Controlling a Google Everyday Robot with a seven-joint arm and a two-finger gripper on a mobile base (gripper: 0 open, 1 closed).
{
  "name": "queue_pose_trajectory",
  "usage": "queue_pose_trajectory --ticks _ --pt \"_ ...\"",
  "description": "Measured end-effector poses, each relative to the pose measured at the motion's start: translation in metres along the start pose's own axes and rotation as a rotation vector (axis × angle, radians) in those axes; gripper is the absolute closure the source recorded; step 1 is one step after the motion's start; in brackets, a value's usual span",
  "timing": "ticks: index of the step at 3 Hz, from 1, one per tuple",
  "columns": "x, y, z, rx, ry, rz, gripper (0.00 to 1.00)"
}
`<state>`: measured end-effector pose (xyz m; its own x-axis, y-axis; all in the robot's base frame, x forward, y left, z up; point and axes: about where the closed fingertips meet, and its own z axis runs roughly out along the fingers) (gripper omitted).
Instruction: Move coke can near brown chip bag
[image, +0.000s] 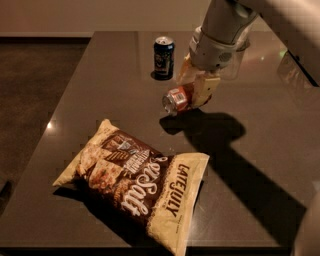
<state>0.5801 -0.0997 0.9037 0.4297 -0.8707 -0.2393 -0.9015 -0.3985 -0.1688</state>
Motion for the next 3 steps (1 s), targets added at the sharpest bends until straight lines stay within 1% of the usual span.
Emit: queue_pose_trajectory --ticks 1,2,3 --pt "-0.032 0.005 0.005 -0.021 -0.015 -0.048 1.0" --pt "-0.055 0.014 0.018 -0.059 -0.022 -0.089 1.0" --pt "-0.074 0.024 0.033 -0.087 -0.037 -0.097 0.74"
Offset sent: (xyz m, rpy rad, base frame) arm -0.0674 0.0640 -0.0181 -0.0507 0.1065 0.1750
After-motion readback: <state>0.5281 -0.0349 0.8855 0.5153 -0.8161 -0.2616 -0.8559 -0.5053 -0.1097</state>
